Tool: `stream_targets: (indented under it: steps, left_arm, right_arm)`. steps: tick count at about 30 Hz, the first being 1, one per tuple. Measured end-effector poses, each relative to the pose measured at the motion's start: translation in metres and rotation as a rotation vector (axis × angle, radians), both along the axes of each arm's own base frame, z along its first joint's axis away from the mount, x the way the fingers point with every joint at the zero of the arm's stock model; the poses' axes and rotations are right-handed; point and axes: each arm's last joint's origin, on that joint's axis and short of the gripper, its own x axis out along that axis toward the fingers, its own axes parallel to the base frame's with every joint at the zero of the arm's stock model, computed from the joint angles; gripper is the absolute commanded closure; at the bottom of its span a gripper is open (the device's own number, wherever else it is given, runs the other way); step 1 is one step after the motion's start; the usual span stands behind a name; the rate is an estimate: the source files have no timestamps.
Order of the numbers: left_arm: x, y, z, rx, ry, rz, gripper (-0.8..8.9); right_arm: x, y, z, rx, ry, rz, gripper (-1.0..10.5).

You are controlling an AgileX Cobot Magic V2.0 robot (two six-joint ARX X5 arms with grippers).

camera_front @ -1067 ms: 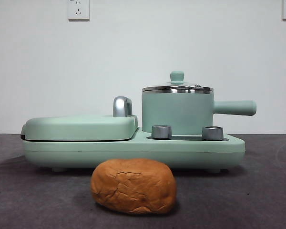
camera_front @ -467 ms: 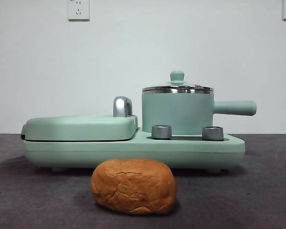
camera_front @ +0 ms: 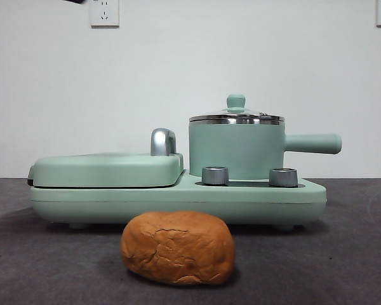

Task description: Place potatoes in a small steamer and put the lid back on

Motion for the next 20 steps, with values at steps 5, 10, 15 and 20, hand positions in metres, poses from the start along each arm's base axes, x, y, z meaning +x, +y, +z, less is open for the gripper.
stream_targets:
  steps: [5,10,15,20]
  left_arm:
    - [0.027,-0.027,-0.01,-0.062,-0.02,-0.035,5.64]
    - [0.052,-0.052,-0.02,-0.143,-0.004,-0.063,5.64]
    - [0.079,-0.081,-0.025,-0.15,0.053,-0.095,5.64]
    - [0.106,-0.106,-0.027,-0.146,0.071,-0.121,5.64]
  right_arm:
    - [0.0,0.0,0.0,0.007,0.005,-0.002,6.2]
    - [0.0,0.0,0.0,0.007,0.005,-0.002,6.2]
    - [0.0,0.0,0.0,0.007,0.005,-0.002,6.2]
    - [0.0,0.0,0.0,0.007,0.005,-0.002,6.2]
